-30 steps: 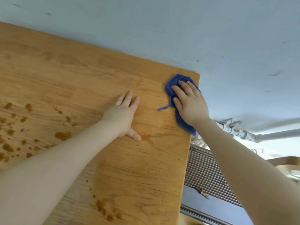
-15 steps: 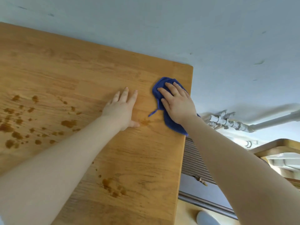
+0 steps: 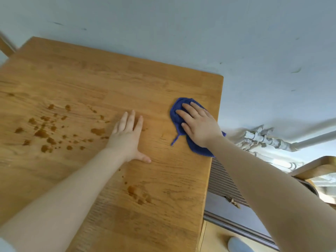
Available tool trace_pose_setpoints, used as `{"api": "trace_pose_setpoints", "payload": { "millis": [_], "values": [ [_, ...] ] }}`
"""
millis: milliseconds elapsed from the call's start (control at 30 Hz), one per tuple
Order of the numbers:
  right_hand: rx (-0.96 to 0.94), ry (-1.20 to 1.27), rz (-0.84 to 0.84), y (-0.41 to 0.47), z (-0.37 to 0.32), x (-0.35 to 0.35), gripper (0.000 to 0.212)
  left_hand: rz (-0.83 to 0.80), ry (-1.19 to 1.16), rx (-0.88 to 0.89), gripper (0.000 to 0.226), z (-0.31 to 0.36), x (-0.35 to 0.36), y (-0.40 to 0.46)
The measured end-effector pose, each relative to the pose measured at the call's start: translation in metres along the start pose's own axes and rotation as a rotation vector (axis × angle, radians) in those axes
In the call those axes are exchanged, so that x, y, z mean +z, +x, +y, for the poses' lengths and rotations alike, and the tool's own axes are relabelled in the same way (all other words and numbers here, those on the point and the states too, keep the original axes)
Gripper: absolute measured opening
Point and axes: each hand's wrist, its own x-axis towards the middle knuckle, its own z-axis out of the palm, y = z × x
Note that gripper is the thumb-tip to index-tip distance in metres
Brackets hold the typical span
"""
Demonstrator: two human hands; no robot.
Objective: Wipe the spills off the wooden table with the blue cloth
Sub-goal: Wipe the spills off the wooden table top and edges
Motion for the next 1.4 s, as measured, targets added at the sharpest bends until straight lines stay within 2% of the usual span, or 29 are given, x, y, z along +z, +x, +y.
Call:
{"api": "trace_pose_setpoints", "payload": {
  "millis": [67,133,300,467,500,600,667,833,967,1033,1133,1200,1300,1400],
  "values": [
    [0.107,-0.002,0.012,0.005,-0.007,0.001,0.065,0.042,0.053,-0.012,0.139,-0.001,0.002,0.0],
    [0.116,-0.018,0.044,-0.005,-0.018,0.004,0.065,0.06,0.096,-0.011,0.14,-0.001,0.002,0.001],
    [-0.1,-0.056,0.04,-0.056,-0.054,0.013,0.049,-0.01,0.038,-0.021,0.141,-0.001,-0.003,0.008],
    [-0.212,-0.057,0.004,-0.032,-0.036,0.009,0.043,0.022,0.02,-0.007,0.14,-0.003,-0.001,0.006],
    [-0.162,-0.052,0.014,-0.02,-0.034,0.007,0.043,0.027,0.022,-0.009,0.14,-0.004,-0.001,0.007],
    [0.167,0.0,0.022,0.001,-0.042,0.007,0.042,0.026,0.024,-0.005,0.14,-0.004,-0.001,0.005],
    [0.221,0.013,0.038,-0.005,-0.056,0.011,0.044,0.023,0.019,-0.013,0.141,-0.003,-0.002,0.005],
    [-0.028,-0.014,0.06,-0.053,-0.083,0.021,0.044,0.032,0.008,0.002,0.139,-0.005,0.0,0.007],
    [-0.173,-0.027,0.022,-0.04,-0.061,0.018,0.042,0.048,0.008,0.025,0.137,-0.007,0.003,0.008],
    [-0.067,-0.03,0.046,-0.02,-0.047,0.013,0.044,0.061,0.013,0.047,0.138,-0.009,0.003,0.01],
    [0.256,0.01,0.111,0.003,-0.046,0.011,0.041,0.07,0.021,0.056,0.139,-0.013,0.01,0.012],
    [0.335,0.019,0.11,0.004,-0.057,0.014,0.043,0.076,0.015,0.057,0.138,-0.014,0.011,0.013],
    [0.235,0.0,0.121,-0.025,-0.089,0.02,0.047,0.062,0.008,0.066,0.137,-0.013,0.009,0.01],
    [0.091,-0.02,0.074,-0.052,-0.11,0.025,0.041,0.064,0.014,0.076,0.135,-0.011,0.005,0.009]
  ]
}}
